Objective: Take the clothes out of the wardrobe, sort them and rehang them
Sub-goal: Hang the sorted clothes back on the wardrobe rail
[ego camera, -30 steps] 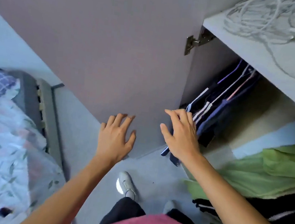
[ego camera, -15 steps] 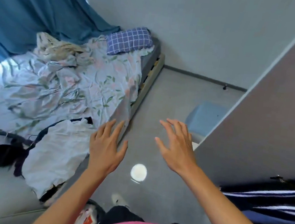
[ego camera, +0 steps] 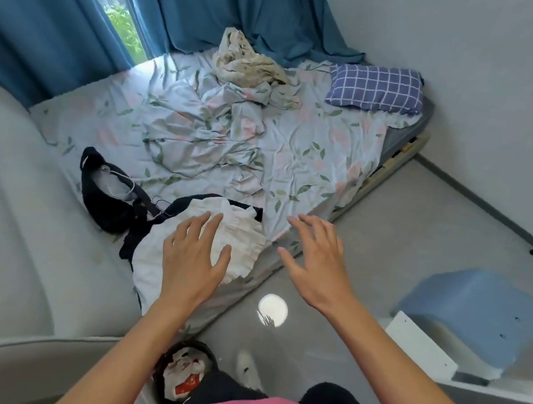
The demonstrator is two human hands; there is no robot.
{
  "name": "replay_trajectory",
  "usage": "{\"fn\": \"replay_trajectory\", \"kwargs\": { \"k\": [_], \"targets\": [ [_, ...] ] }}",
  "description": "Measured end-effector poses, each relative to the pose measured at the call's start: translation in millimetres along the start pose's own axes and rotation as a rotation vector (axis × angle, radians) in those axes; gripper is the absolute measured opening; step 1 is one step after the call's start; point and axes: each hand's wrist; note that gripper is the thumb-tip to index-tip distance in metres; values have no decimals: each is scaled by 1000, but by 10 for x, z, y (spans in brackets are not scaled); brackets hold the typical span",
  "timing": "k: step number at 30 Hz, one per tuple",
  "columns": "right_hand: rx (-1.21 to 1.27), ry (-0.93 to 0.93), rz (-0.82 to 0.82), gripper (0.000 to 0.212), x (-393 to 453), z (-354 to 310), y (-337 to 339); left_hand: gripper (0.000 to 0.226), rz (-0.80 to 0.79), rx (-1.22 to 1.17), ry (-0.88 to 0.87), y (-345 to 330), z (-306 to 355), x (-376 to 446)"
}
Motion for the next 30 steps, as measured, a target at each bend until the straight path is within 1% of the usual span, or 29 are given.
{"fn": "replay_trajectory", "kwargs": {
  "k": [4,8,12,18,21,24,28,30],
  "targets": [
    [12,98,-82,61,496,-200,-266,63,-4,-10,129,10,-366,56],
    [34,164,-154,64,993,-235,-531,64,-16,3,243,-30,-636,156],
    [61,221,-222,59,1601,-194,-849,65,-37,55,359,-68,-886,455],
    [92,308,-398,63,2664,-60,-1365,67,-81,117,574,-239,-1181,992],
    [76,369,-451,61,3159,7,-1658,66,-119,107,653,-478,-1314,1301],
    [51,418,-508,64,3556,40,-2051,61,-150,96,720,-809,-1509,1568],
    [25,503,-583,55,3875,196,-2807,62,-162,39,784,-1396,-1843,1737],
    [-2,533,-627,54,3966,313,-3226,66,-179,4,799,-1749,-2055,1754]
  ]
}}
Point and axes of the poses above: each hand's wrist, its own x-axis towards the middle knuckle, its own y-axis out of the back of the hand, z = x × y, and after that the axes turned 5 degrees about y, right-handed
